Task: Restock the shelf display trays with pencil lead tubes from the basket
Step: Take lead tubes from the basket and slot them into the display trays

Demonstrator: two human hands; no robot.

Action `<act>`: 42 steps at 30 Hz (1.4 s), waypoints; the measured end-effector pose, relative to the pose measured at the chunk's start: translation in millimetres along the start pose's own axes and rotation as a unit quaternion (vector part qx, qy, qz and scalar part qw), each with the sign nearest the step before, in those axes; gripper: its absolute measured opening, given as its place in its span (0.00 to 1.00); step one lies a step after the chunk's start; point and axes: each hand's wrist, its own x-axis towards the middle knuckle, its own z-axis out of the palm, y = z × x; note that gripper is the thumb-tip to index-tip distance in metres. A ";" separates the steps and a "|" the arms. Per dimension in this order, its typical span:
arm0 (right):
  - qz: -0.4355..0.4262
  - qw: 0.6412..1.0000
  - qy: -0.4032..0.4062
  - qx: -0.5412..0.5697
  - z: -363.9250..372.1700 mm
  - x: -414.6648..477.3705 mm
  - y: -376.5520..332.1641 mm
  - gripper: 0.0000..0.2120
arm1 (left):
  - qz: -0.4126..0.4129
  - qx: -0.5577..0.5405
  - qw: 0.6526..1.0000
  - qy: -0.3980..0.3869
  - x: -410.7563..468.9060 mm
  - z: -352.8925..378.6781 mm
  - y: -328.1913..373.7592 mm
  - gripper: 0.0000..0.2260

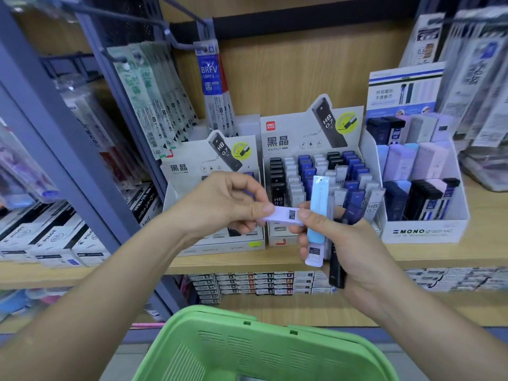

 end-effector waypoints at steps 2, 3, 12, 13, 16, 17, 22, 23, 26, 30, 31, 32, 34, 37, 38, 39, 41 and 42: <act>-0.006 1.000 0.021 0.002 -2.8 0.9 -2.6 0.02 | 0.039 0.084 0.996 0.005 -2.4 4.9 2.9 0.11; -0.009 1.000 0.027 0.000 -3.6 0.9 -3.5 0.02 | 0.061 0.138 0.989 0.003 -3.7 8.8 4.5 0.11; 0.030 0.999 -0.031 -0.001 -17.2 -4.5 -17.1 0.15 | 0.134 0.086 0.987 0.030 -5.7 45.0 20.6 0.11; 0.033 0.998 -0.046 0.003 -22.1 -4.8 -21.0 0.15 | 0.123 -0.014 0.992 0.032 -4.0 46.9 25.6 0.10; 0.025 0.997 -0.072 0.028 -38.3 -5.1 -33.7 0.16 | 0.137 -0.146 0.980 0.021 4.9 57.7 32.2 0.05; 0.021 0.997 -0.070 0.036 -43.9 -5.3 -37.9 0.15 | 0.141 -0.159 0.977 0.007 8.9 62.3 34.3 0.06; 0.006 0.995 -0.032 0.093 -67.8 -5.8 -56.2 0.09 | 0.126 -0.139 0.975 -0.117 30.9 78.4 51.2 0.06; 0.000 0.995 -0.019 0.098 -71.7 -5.5 -58.9 0.08 | 0.117 -0.137 0.975 -0.128 35.0 82.4 55.8 0.08; -0.038 0.993 0.038 0.105 -81.5 -2.4 -63.8 0.06 | 0.111 -0.148 0.978 -0.095 47.6 96.1 65.7 0.11; -0.090 0.987 0.128 0.043 -103.6 5.4 -66.3 0.05 | 0.086 -0.170 0.982 -0.007 63.8 115.4 69.0 0.08; -0.097 0.984 0.143 0.031 -109.7 7.5 -67.5 0.06 | 0.084 -0.157 0.984 0.011 67.5 120.4 70.0 0.06; -0.102 0.983 0.151 0.027 -115.9 8.9 -69.3 0.06 | 0.086 -0.133 0.987 0.026 71.9 124.9 71.3 0.05; -0.104 0.980 0.163 0.038 -126.0 10.4 -74.8 0.03 | 0.098 -0.080 0.990 0.054 80.7 133.0 75.0 0.04; -0.098 0.971 0.194 0.097 -142.1 10.2 -88.7 0.04 | 0.122 -0.018 0.989 0.087 93.4 139.9 82.9 0.05; -0.096 0.966 0.205 0.124 -148.3 10.5 -93.1 0.05 | 0.125 0.000 0.988 0.093 96.5 140.5 85.0 0.05; -0.091 0.961 0.214 0.151 -155.0 11.3 -96.8 0.06 | 0.128 0.022 0.987 0.097 99.7 140.6 85.8 0.05; -0.076 0.952 0.221 0.197 -167.6 14.2 -102.4 0.07 | 0.137 0.074 0.982 0.110 105.4 141.2 87.7 0.06; -0.069 0.949 0.222 0.214 -173.3 15.7 -104.1 0.06 | 0.142 0.092 0.979 0.114 108.4 142.4 89.4 0.07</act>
